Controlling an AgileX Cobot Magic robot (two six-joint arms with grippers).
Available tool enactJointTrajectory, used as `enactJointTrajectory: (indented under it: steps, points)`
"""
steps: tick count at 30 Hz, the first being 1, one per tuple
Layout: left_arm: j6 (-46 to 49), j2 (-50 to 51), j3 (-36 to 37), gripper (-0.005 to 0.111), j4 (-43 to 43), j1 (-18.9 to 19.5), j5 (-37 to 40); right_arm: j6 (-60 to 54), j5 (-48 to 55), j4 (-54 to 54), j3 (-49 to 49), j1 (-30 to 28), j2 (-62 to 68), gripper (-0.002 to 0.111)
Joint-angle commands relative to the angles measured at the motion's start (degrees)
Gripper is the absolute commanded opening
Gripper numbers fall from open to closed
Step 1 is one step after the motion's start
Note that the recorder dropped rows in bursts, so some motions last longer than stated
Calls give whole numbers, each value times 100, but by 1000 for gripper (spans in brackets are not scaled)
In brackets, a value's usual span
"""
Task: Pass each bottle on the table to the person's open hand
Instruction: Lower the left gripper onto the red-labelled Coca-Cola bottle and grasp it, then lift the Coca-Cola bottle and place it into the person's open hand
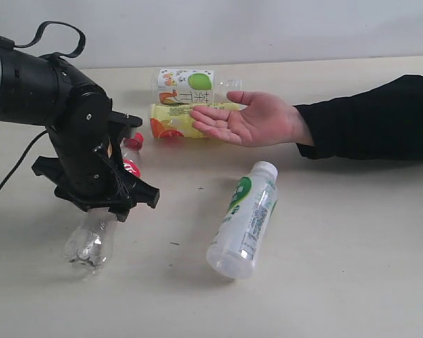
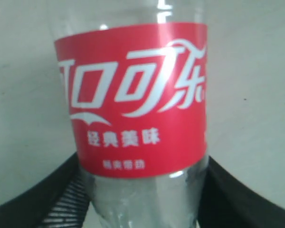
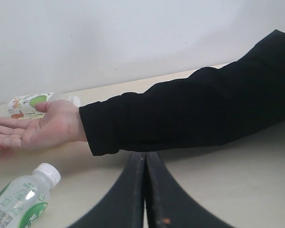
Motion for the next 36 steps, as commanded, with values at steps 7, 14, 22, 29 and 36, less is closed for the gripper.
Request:
enactJointTrajectory:
  steps: [7,14,22,29,36]
  points:
    - [41,-69,-23,0,256,-36,558,-13,-48,-23,23,-2,-30,0]
    - [41,-575,-37,0,371,-36,905,-13,-48,-23,23,-2,-30,0]
    - [43,-1254,-378,0,-209,-36,818,-13,-48,-23,23,-2,-30,0]
    - [911,-1175,-1561,0,-996,-248,486,-13,-48,-23,23,-2,-30,0]
    - [1039,-451,-2903,0,-1935,-425,304,-13,-48,-23,23,-2,-30,0]
